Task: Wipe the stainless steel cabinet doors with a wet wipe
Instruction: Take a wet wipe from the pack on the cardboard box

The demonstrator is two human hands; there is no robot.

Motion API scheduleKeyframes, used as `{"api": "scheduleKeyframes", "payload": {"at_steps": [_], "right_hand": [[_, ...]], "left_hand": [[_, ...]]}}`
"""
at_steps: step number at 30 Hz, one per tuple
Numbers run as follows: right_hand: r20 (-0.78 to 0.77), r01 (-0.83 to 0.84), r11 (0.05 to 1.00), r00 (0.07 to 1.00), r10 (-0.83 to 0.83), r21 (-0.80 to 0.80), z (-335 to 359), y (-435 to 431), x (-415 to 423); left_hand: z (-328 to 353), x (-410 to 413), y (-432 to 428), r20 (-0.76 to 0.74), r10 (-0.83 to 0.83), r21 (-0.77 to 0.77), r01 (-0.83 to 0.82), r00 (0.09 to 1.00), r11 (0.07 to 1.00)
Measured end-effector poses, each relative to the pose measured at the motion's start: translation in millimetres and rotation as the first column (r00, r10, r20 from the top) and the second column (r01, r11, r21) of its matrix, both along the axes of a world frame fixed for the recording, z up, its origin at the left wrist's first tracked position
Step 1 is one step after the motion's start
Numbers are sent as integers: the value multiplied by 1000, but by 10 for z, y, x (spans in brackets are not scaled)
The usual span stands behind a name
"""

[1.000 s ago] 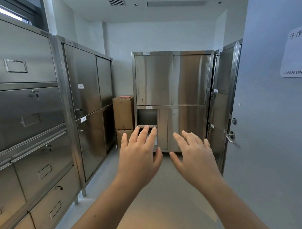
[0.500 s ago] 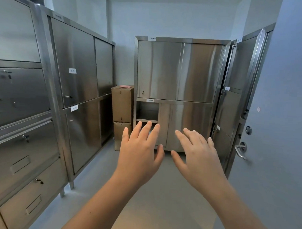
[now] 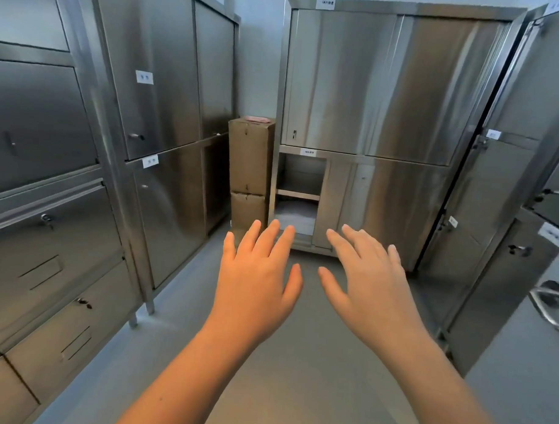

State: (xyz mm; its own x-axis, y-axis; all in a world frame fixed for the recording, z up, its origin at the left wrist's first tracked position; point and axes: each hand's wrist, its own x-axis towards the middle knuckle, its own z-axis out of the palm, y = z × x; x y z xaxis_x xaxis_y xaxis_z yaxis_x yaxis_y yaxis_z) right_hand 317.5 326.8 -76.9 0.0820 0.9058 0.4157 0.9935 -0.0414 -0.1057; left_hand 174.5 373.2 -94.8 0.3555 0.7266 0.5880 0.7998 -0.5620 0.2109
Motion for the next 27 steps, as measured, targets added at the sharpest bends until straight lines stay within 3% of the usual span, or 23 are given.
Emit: {"api": "scheduleKeyframes", "payload": {"at_steps": [14, 20, 27], "right_hand": [[-26, -122, 993, 992, 122, 0, -108, 2620, -1018], [-52, -128, 988, 991, 123, -91, -303, 3352, -1043], [-113, -173, 977, 981, 160, -124, -578, 4357, -854]], "left_hand": [[-138, -934, 2491, 34, 76, 36, -77, 997, 996], [-385, -980, 3106, 51, 76, -72, -72, 996, 995], [-501, -756, 4023, 45, 110, 7, -111, 993, 994]]}}
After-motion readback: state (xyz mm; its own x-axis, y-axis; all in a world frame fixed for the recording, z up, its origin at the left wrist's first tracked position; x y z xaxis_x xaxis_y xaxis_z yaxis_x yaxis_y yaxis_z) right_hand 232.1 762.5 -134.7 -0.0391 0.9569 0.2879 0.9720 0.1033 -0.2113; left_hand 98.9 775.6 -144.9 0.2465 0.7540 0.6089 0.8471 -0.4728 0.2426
